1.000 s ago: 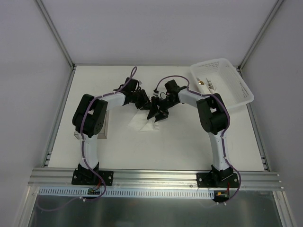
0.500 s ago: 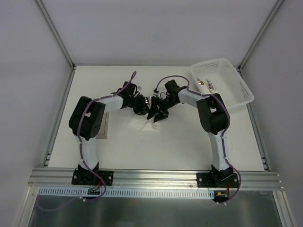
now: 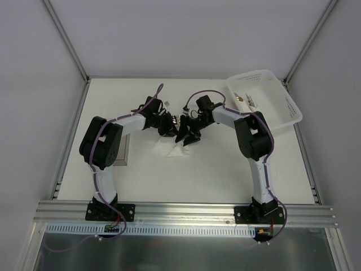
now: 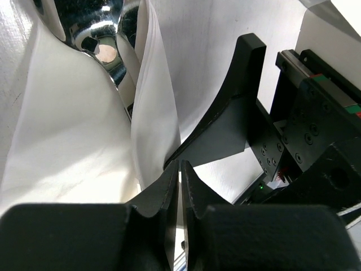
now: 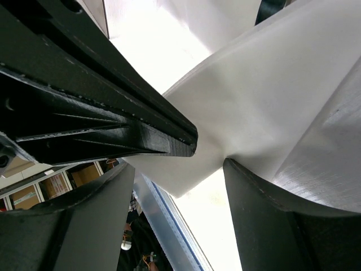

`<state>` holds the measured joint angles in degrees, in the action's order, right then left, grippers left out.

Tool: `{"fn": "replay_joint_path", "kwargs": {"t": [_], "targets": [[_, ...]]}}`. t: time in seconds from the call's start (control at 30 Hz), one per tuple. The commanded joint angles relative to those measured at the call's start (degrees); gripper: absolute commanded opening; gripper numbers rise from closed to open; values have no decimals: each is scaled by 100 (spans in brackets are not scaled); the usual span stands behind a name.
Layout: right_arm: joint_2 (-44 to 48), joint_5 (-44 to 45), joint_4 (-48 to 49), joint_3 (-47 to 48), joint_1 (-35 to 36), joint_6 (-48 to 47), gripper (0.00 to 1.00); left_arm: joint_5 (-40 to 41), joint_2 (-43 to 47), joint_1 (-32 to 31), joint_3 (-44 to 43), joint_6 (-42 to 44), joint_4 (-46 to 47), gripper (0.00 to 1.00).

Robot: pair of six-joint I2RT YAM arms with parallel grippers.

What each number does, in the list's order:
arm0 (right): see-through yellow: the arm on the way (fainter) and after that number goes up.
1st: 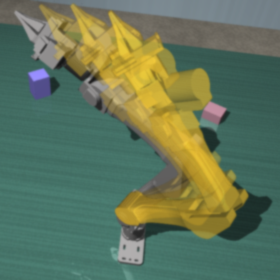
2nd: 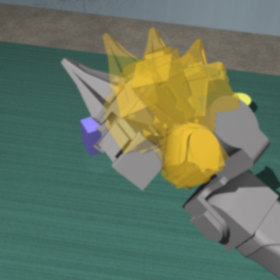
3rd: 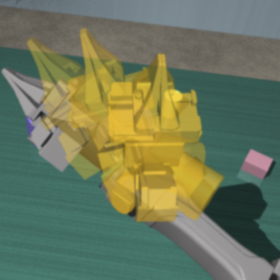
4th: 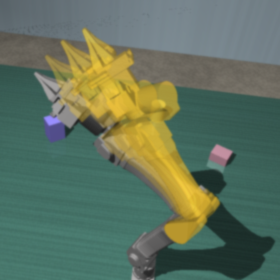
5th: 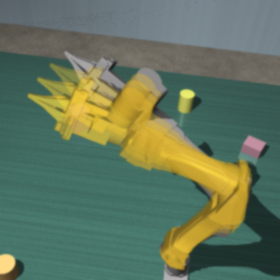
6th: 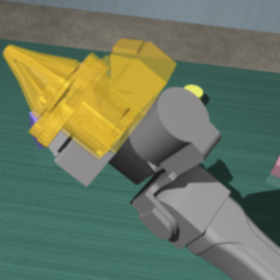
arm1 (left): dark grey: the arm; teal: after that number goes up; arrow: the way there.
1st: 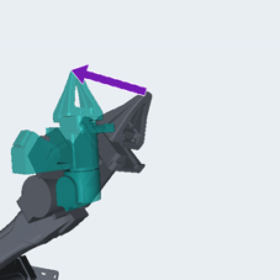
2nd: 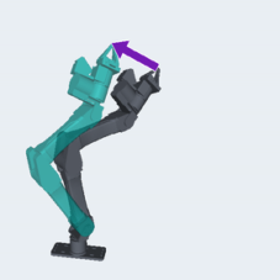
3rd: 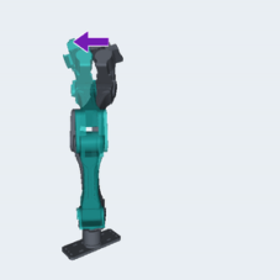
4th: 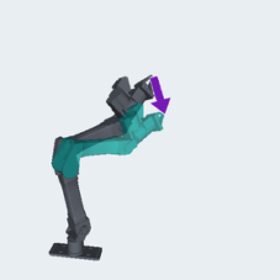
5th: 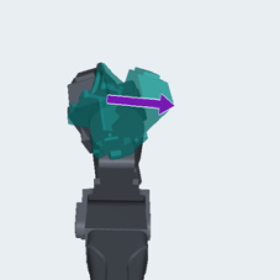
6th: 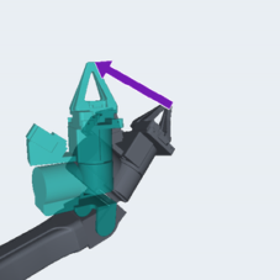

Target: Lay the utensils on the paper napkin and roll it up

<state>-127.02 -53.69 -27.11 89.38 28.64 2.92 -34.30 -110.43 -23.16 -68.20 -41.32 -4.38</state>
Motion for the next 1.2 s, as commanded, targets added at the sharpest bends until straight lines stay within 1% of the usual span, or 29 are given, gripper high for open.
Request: {"fn": "replay_joint_path", "kwargs": {"t": [0.0, 0.2, 0.4, 0.67, 0.77, 0.87, 0.9, 1.03, 1.17], "targets": [[-16, 439, -338, 26, 18, -221, 69, -129, 154, 48, 0, 326, -247, 5], [54, 333, -374, 9, 18, -239, 68, 108, 180, 57, 35, 678, -616, 0], [221, 289, -479, -9, 19, -450, 63, 214, -39, 57, -96, 827, -766, 0], [520, -1, -488, -44, 18, -512, 57, 380, -409, 57, -281, 915, -959, 0], [573, -1, -497, -26, 18, -468, 49, 495, -462, 66, -299, 942, -1056, 0], [591, 52, -479, -44, 18, -450, 36, 556, -505, 66, -307, 933, -1082, 0], [591, 78, -470, -61, 18, -450, 31, 548, -523, 66, -307, 924, -1091, 0], [556, 227, -392, -140, 27, -406, 22, 539, -550, 66, -308, 889, -1091, 0], [547, 333, -189, -316, 45, -327, 18, 556, -497, 66, -299, 863, -1082, 0]]}}
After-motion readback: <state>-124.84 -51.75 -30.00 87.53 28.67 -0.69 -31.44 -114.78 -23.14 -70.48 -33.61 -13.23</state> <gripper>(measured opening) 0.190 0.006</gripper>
